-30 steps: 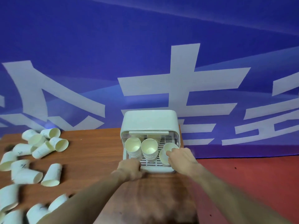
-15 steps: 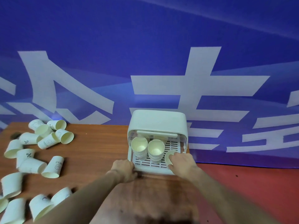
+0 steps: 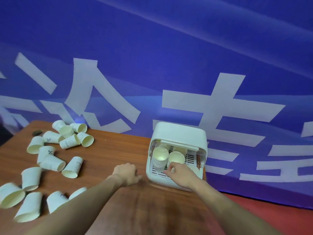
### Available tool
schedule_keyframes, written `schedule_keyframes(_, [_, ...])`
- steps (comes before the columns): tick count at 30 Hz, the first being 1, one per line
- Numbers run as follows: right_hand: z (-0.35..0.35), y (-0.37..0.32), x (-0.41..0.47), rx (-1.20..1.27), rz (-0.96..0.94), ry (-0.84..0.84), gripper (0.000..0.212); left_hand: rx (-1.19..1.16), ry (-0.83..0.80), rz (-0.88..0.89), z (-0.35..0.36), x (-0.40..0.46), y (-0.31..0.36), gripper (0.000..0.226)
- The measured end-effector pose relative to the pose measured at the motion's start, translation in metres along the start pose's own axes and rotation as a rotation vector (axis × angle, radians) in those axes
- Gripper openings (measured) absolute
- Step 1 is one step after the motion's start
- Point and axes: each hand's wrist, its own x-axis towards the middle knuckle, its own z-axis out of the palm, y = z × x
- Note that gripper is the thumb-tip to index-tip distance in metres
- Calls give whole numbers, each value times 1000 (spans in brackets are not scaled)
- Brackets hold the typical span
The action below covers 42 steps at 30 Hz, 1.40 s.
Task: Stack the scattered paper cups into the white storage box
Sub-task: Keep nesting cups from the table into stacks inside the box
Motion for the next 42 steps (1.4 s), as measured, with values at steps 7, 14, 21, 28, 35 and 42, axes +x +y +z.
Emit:
schedule_keyframes(7, [27,-57,8,6,-44,-43,30,-119,1,-133,7,-32,-81,42])
schedule_keyframes(14, [65,-120,29,-162,-124,-119,30,-125,-40,-232,28,-63,-165,43])
schedule_keyframes(21, [109,-181,47,-247,-167,-200,31,-139,-39,-309,53,-86,-231,43])
schedule_keyframes(28, [144,-225,64,-311,-200,-258,23,-105,-101,-287,78,-95,-277,34])
schedule_keyframes(35, [183,-260,74,-364,-224,-298,20,-102,-195,-191,100,-98,-296,50])
schedule_keyframes(42, [233,-274,73,-530,-299,-351,43,-41,-197,-94,116,-90,-296,54])
